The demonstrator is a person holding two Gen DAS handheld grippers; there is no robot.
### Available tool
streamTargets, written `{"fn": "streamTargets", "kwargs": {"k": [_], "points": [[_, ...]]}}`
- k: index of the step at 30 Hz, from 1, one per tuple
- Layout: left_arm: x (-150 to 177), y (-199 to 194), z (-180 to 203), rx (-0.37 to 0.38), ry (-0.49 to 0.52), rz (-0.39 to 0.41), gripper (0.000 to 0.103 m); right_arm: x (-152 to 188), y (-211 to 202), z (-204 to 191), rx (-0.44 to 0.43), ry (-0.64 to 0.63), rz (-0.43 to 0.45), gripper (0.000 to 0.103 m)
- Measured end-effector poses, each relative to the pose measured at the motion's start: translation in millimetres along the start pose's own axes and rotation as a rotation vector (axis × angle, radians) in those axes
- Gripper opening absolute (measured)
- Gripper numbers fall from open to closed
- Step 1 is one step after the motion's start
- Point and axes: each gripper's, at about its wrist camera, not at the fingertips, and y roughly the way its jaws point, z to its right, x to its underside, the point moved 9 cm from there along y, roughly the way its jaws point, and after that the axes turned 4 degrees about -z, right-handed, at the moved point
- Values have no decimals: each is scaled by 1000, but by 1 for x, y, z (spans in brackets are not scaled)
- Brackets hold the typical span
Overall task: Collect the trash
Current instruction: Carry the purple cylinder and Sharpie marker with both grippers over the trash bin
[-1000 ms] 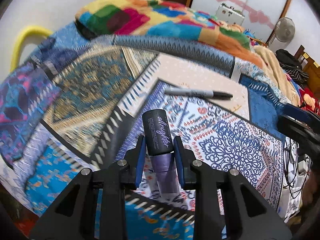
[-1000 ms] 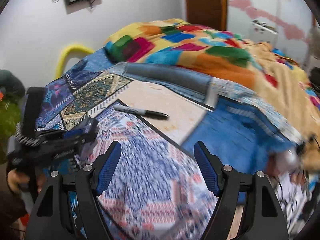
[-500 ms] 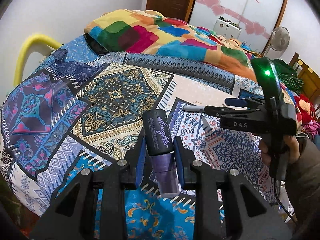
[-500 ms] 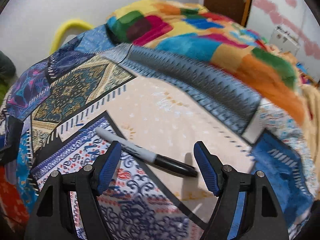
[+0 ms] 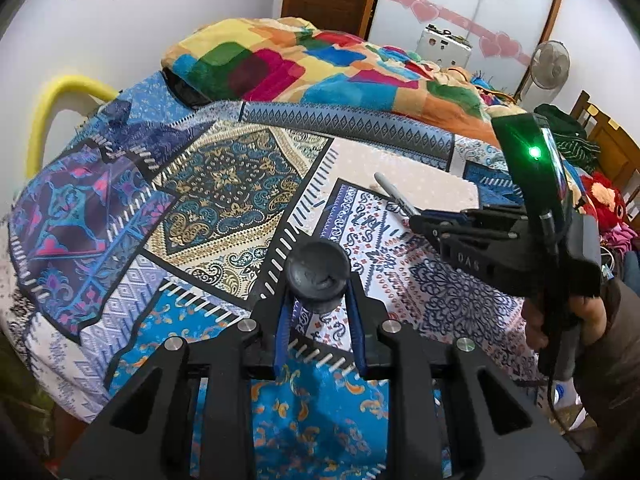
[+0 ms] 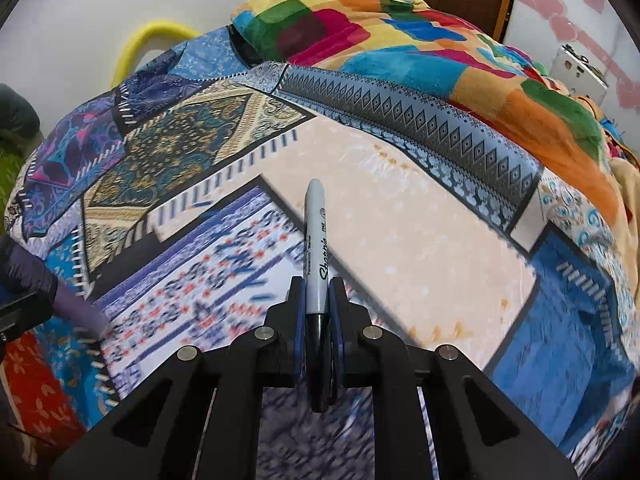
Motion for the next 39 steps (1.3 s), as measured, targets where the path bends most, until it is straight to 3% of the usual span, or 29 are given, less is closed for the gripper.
{"fn": "streamTargets", "kwargs": {"k": [13,23,39], "points": [[-7,-109,0,-17,28,130,25,-4,-119,-41,44,54,174,11],[6,-201,-26,-44,7,222,25,-3,-214,-99,6,41,313,11],[80,-299,-112,-144,-68,274,25,37,-263,-210,-89,19,375,11]]}}
